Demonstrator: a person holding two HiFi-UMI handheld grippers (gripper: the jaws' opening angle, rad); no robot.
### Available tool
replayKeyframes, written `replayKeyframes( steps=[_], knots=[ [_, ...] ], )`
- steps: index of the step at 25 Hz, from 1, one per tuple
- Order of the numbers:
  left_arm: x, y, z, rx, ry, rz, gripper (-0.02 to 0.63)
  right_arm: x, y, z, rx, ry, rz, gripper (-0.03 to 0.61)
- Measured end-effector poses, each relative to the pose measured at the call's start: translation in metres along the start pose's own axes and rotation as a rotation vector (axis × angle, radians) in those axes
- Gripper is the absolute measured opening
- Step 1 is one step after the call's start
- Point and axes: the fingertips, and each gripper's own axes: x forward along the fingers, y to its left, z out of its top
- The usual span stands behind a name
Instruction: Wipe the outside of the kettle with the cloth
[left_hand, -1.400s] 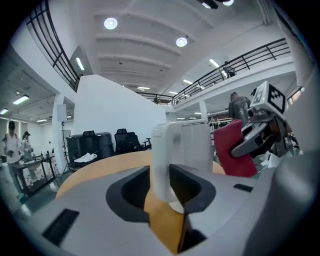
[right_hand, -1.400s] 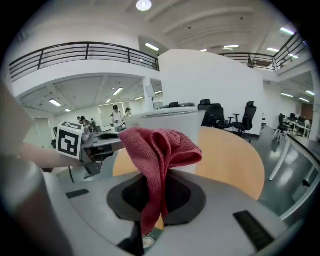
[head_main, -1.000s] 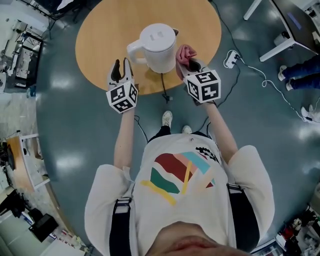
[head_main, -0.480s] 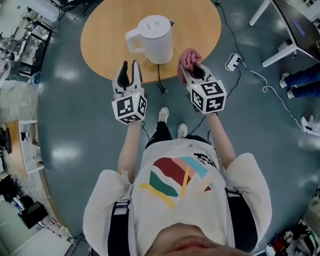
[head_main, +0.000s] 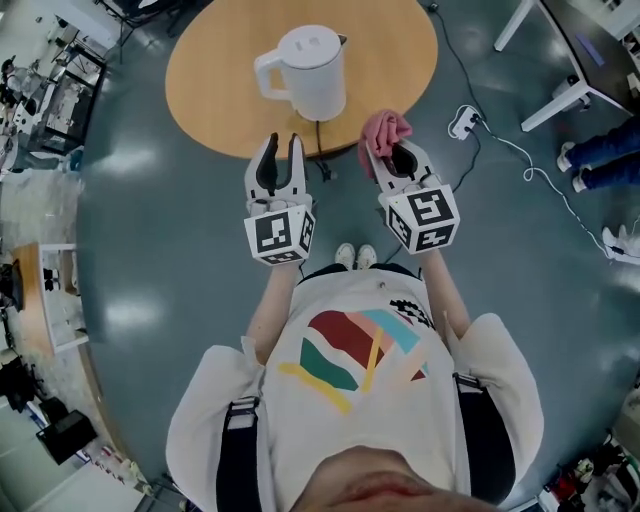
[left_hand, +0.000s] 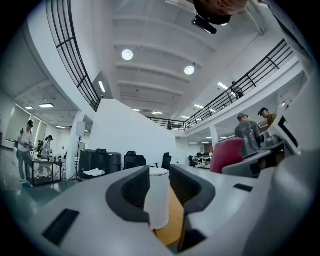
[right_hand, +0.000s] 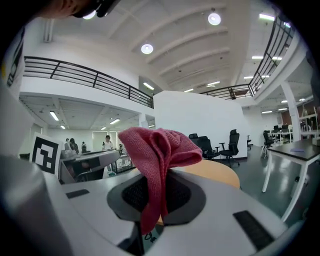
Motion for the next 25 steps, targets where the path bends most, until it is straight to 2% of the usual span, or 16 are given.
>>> replayKeyframes(
  steps=[4,8,13,25],
  knots=[
    [-0.001,0.006,0.012,0.009,-0.029,-0.004,0.164,0.002,0.012,0.004,-0.085,0.012,-0.002,0.046],
    [-0.007,0.014,0.018,0.025,-0.044,-0.003,0.166,0.005,0.025,0.005,-0.104,0.009,0.012,0.046],
    [-0.013,0.023,0.011,-0.004,-0.026,0.009,0.164,0.009,0.030,0.003,-0.092,0.018,0.025,0.046],
    [-0.008,0.040,0.000,-0.015,0.006,0.023,0.164,0.019,0.019,0.003,-0.029,0.008,0.007,0.046]
  ],
)
